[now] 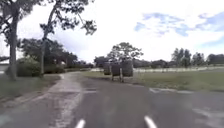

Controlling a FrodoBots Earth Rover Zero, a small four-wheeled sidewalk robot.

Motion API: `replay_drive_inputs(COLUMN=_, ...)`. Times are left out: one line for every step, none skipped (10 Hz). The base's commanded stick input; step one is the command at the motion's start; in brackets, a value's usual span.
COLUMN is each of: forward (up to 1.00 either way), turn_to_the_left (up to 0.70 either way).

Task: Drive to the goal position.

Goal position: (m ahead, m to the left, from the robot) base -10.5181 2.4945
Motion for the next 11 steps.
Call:
replay_drive_inputs(forward=0.70, turn_to_the_left=0.00)
replay_drive_inputs(forward=0.70, turn_to_the_left=0.04)
replay_drive_inputs(forward=0.70, turn_to_the_left=0.19)
replay_drive_inputs(forward=0.70, turn_to_the_left=0.27)
replay_drive_inputs(forward=0.70, turn_to_the_left=0.35)
replay_drive_inputs(forward=0.70, turn_to_the_left=0.35)
replay_drive_inputs(forward=0.70, turn_to_the_left=0.35)
replay_drive_inputs(forward=0.70, turn_to_the_left=0.35)
replay_drive_inputs(forward=0.70, turn_to_the_left=0.24)
replay_drive_inputs(forward=0.70, turn_to_the_left=0.08)
replay_drive_inputs(forward=0.70, turn_to_the_left=0.00)
